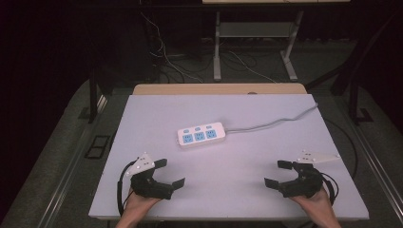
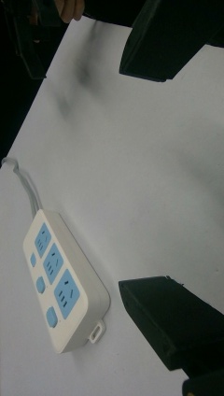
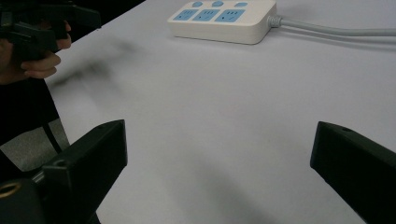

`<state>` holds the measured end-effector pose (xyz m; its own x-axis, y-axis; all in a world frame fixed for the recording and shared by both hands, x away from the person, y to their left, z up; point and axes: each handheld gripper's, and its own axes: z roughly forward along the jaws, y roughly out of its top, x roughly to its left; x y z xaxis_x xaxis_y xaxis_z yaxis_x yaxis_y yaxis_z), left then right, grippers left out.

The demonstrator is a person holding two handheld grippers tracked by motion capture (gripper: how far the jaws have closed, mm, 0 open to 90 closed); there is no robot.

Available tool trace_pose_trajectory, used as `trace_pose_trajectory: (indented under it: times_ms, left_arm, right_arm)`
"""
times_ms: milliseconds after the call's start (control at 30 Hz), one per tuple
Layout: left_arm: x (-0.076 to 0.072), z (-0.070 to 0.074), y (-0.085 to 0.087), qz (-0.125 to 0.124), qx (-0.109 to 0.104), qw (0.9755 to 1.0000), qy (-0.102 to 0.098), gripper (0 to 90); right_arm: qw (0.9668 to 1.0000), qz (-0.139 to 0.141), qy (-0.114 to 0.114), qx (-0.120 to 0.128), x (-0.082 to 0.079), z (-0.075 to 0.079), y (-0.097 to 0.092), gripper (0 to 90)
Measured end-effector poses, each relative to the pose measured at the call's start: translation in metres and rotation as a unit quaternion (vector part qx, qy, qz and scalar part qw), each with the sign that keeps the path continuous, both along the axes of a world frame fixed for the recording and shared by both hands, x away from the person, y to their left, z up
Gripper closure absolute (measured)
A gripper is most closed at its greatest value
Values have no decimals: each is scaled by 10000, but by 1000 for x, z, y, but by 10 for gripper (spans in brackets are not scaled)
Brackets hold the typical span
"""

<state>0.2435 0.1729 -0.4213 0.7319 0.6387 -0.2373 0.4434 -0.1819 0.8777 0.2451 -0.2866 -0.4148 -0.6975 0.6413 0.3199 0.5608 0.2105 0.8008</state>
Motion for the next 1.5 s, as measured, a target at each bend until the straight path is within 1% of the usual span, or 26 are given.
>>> trace_pose_trajectory:
  times_ms: [300, 500, 700, 833, 933, 1033, 1067, 1367, 1500]
  left_arm:
    - [-4, 1, 2, 3, 22, 10000, 37, 0]
    - [-4, 1, 3, 37, 21, 10000, 69, 0]
    - [-4, 1, 2, -57, 34, 9999, 126, 0]
    - [-4, 2, 1, -103, 114, 9997, 181, 0]
    - [-4, 5, 0, -148, 157, 9996, 201, 0]
    - [-3, 7, -2, -195, 162, 9993, 276, 0]
    - [-2, 8, -2, -221, 192, 9991, 304, 0]
    - [3, 16, -7, -336, 336, 9983, 328, 0]
    - [6, 21, -9, -365, 365, 9981, 345, 0]
  right_arm:
    - [9999, 93, 22, -35, 2, -1, 3, 37]
    - [9998, 162, 97, -64, 3, -2, 4, 37]
    - [9997, 193, 127, -87, 2, -2, 5, 37]
    - [9995, 225, 171, -135, 3, -4, 5, 37]
    - [9995, 233, 185, -143, 3, -4, 5, 37]
    - [9994, 246, 183, -166, 3, -4, 5, 37]
    - [9994, 251, 182, -171, 3, -5, 5, 37]
    - [9993, 245, 219, -199, 4, -7, 6, 37]
    - [9993, 237, 216, -195, 3, -7, 5, 37]
